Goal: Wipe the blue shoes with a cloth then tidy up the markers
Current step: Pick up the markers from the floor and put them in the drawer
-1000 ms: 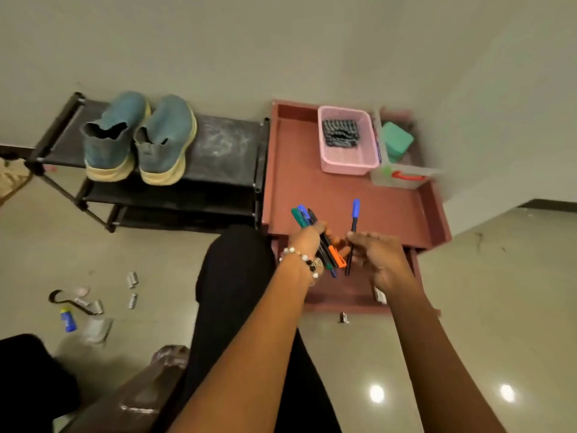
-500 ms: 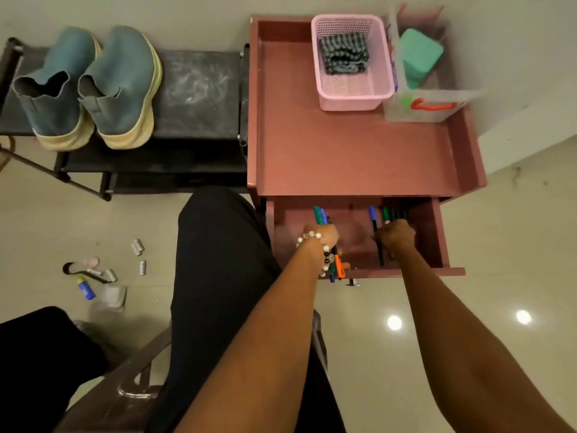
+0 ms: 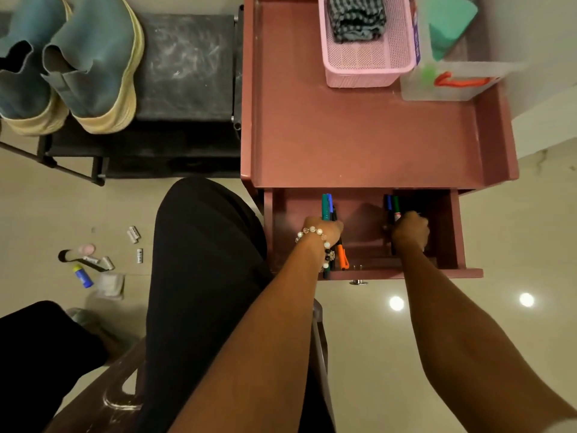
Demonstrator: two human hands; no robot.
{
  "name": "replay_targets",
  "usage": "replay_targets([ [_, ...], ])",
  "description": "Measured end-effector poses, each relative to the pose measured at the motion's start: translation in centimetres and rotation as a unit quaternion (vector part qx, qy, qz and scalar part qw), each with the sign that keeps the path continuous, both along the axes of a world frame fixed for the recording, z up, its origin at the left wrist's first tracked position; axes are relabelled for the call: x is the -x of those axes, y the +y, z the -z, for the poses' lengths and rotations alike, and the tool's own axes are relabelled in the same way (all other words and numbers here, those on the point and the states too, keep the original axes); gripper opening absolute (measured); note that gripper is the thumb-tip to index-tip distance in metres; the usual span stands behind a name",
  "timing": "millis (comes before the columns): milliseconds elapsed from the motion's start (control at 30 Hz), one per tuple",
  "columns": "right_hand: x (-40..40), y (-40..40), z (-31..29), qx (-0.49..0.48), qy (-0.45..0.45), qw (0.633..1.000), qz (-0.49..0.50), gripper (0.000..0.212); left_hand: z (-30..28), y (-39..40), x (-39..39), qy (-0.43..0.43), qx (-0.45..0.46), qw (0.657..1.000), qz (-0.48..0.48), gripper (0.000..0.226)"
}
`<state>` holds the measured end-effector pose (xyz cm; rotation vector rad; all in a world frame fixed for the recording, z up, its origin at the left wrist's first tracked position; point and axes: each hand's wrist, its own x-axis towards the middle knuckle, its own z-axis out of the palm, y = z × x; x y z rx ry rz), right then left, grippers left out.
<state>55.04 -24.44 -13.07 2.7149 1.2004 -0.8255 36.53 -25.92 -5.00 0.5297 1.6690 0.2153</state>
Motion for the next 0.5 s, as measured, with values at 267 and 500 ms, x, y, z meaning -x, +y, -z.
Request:
replay_targets([
  [267,1.1,-1.3,-2.4,-0.147,0.204,0.956,0.151,0.016,-0.1,-0.6,-0.6,-0.021,-0.011,0.999,-0.028,0.018],
  [500,4.0,-5.2,-9.0,-0.063,0.501,0.862,0.029,0.02,-0.2,-1.5,-0.9,-0.039,-0.025,0.998,-0.032,0.015],
])
